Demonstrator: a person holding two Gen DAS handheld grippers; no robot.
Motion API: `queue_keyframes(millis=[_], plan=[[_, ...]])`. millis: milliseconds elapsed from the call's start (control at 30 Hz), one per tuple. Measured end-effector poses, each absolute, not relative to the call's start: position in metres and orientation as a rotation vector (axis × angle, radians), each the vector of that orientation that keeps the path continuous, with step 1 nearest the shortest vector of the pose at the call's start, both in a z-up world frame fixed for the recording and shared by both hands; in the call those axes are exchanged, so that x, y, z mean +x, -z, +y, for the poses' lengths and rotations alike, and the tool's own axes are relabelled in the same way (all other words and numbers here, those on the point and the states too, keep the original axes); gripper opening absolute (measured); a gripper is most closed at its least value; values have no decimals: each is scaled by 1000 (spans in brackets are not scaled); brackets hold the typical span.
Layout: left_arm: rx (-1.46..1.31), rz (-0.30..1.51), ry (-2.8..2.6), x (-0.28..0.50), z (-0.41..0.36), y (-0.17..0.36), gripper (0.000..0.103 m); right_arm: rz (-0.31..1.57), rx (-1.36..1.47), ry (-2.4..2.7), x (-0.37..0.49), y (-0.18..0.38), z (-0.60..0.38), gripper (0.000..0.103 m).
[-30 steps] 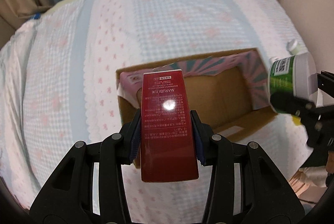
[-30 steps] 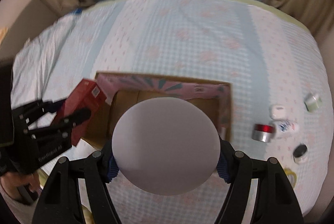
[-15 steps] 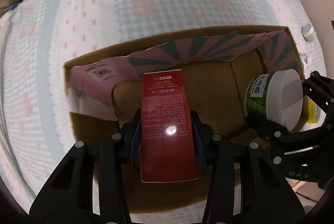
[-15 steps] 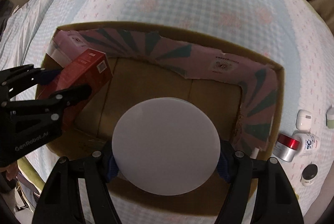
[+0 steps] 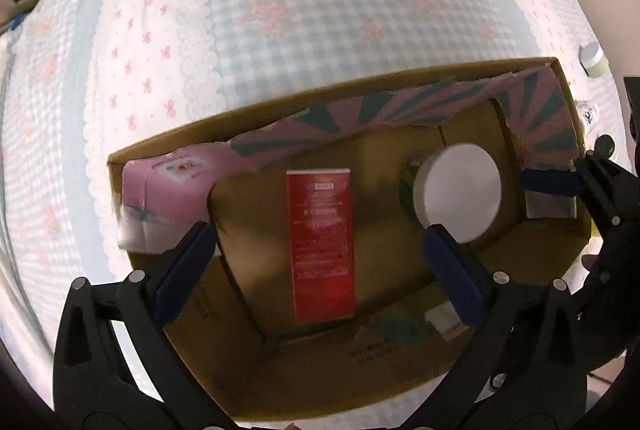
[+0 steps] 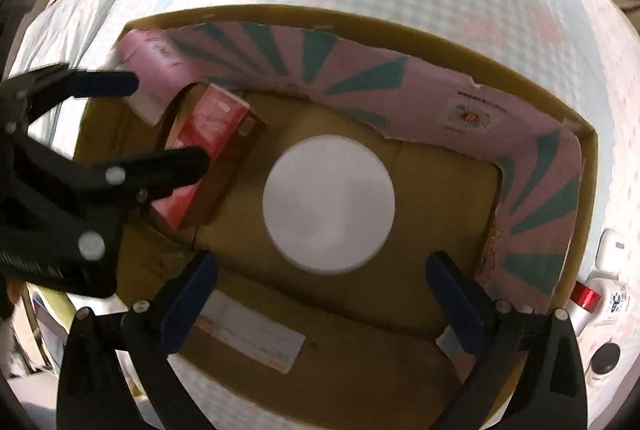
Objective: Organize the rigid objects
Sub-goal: 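Lower the red box and white jar into the cardboard box, open both tools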
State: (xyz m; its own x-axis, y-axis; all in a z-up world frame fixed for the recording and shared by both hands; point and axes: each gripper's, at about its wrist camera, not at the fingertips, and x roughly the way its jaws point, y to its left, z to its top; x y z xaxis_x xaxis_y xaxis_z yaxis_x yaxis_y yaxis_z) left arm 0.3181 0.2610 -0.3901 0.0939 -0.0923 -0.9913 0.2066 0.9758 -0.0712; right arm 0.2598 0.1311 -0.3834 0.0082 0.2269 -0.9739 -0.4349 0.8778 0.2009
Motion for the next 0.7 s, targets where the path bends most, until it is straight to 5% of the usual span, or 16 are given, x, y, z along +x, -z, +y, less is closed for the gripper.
queue_keyframes(millis=[333, 700], plan=[[99, 1430, 190, 301, 264, 373, 103, 1422, -176, -477, 238, 358, 119, 103], [90, 1301, 130, 260, 277, 290, 103, 1327, -193, -423, 209, 286, 122, 103]])
